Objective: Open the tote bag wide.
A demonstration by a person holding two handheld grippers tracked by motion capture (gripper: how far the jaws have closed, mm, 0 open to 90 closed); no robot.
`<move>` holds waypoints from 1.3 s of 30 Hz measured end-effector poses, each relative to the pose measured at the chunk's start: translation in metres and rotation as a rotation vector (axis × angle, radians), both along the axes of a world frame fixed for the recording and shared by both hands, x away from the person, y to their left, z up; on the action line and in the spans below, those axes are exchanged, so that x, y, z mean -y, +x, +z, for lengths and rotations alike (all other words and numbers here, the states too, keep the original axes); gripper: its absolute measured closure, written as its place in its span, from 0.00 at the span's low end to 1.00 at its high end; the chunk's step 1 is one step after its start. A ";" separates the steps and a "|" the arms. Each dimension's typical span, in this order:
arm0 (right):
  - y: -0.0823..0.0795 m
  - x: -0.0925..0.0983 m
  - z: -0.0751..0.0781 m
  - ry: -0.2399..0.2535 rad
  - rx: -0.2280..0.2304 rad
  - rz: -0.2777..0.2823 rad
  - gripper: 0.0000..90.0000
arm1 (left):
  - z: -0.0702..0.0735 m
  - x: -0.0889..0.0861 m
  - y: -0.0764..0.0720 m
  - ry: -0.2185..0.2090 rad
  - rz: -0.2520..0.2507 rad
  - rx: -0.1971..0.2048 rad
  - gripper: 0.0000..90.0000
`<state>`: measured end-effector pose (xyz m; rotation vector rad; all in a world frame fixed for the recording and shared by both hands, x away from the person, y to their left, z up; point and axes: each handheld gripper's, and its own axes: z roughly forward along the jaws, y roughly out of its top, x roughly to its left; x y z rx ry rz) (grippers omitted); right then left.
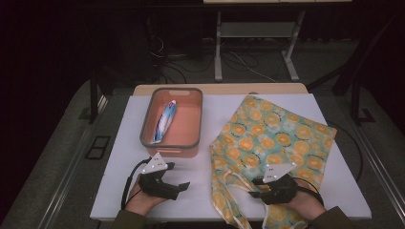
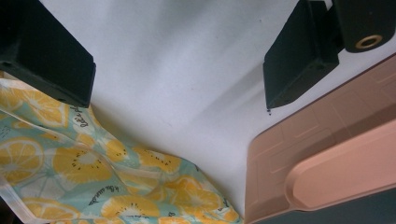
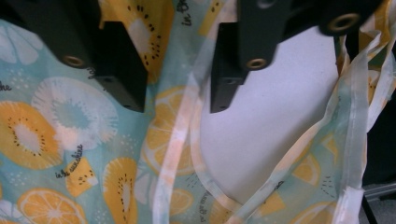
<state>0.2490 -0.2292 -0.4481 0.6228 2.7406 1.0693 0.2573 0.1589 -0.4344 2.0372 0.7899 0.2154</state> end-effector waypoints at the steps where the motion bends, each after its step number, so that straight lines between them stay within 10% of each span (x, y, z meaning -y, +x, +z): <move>1: 0.000 0.000 0.000 0.000 0.001 -0.001 0.74 | 0.000 0.000 0.000 -0.002 -0.001 -0.001 0.09; 7: 0.004 0.002 0.000 -0.005 0.008 -0.024 0.98 | 0.000 0.001 0.000 -0.005 -0.008 0.002 0.08; 17: 0.012 -0.004 0.003 -0.004 0.029 -0.058 1.00 | 0.001 0.002 0.000 -0.011 -0.018 0.041 0.00; 39: 0.093 -0.031 0.002 0.049 0.058 -0.259 0.92 | 0.001 0.002 0.001 0.002 -0.026 0.044 0.00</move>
